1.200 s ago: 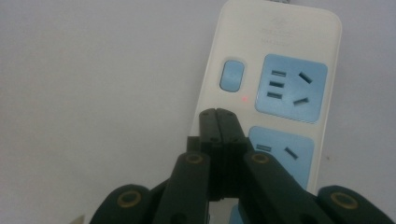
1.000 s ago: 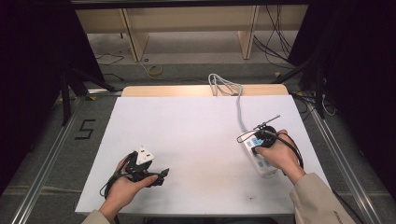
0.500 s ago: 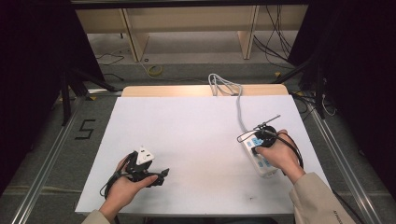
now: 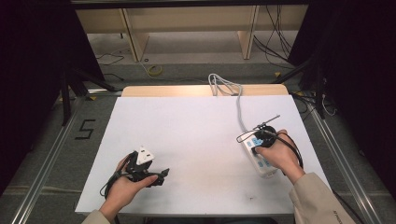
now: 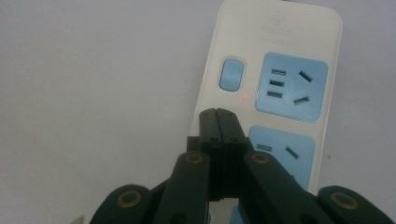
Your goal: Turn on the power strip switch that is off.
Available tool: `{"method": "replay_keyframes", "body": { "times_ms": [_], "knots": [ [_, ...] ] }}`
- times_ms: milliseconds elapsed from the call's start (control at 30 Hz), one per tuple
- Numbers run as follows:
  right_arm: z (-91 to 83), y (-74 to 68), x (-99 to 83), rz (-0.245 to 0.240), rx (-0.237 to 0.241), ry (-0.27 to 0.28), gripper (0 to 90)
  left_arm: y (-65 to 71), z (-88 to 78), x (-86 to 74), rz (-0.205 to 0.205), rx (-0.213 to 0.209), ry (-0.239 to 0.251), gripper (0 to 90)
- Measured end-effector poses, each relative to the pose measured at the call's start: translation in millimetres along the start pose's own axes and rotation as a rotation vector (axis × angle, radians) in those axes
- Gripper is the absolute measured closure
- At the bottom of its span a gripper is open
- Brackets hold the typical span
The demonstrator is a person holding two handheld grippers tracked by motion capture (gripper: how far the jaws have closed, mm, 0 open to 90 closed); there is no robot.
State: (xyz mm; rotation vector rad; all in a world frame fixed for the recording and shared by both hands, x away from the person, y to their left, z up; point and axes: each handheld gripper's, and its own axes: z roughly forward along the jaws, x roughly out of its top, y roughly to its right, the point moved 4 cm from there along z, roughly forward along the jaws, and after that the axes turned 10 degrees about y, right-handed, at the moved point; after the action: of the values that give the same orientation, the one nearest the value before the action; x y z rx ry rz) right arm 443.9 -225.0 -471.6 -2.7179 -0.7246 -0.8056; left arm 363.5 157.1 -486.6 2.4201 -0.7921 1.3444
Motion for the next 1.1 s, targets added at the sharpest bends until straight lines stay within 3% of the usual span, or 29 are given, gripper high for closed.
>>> {"method": "replay_keyframes", "body": {
  "times_ms": [1100],
  "knots": [
    [-0.5,0.5,0.2,-0.006,0.004,0.003,90.0,0.2,0.6,0.1,0.005,-0.004,0.0,16.4]
  ]
}}
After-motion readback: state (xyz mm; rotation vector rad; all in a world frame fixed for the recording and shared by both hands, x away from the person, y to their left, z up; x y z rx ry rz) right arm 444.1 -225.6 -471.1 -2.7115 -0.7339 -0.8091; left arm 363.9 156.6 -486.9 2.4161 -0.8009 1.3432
